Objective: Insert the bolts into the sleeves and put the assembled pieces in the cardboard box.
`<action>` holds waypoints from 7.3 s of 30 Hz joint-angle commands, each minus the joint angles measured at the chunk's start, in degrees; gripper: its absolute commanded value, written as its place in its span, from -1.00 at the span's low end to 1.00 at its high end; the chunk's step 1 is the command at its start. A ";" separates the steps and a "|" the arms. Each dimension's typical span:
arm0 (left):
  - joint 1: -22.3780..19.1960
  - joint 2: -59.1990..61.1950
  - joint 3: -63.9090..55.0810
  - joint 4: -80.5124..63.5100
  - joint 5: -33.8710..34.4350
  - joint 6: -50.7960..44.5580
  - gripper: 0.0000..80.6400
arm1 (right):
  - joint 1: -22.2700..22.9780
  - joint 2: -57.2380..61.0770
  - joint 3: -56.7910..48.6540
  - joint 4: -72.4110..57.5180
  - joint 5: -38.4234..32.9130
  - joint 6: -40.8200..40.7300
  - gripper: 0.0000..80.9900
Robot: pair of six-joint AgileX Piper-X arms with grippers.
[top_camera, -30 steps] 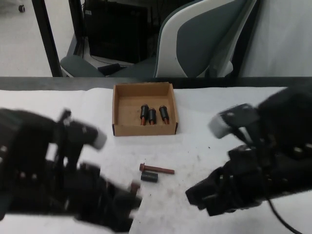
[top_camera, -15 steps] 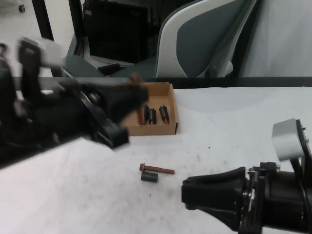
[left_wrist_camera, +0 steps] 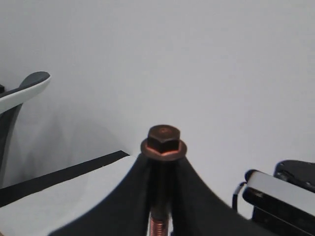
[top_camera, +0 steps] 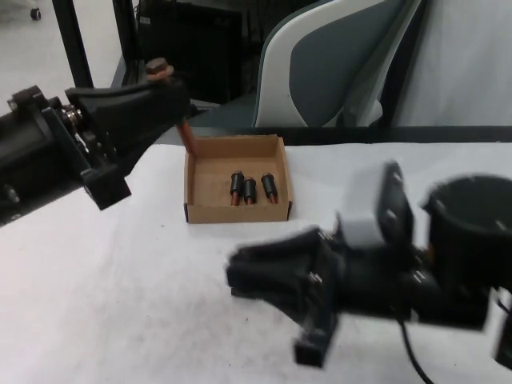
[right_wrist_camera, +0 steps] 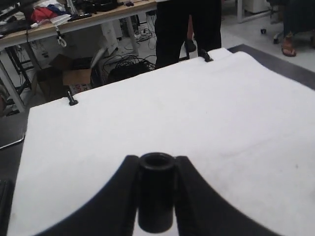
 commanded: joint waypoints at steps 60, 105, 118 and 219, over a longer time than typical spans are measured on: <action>-2.04 -0.69 -0.09 3.96 4.22 6.24 -0.98 | -1.37 3.41 -11.11 -1.08 -2.68 -7.39 -0.99; -3.65 -0.69 -0.09 3.67 0.38 9.68 -0.98 | -1.37 2.09 -11.11 1.91 -0.94 -7.21 -0.99; -3.65 -0.69 -0.09 3.93 0.86 9.01 -0.98 | -1.37 1.69 -11.11 1.91 -0.04 -7.21 -0.99; -3.80 -0.53 -0.09 60.51 -11.20 6.50 -0.98 | -15.93 55.30 -88.92 68.20 8.00 4.11 -0.99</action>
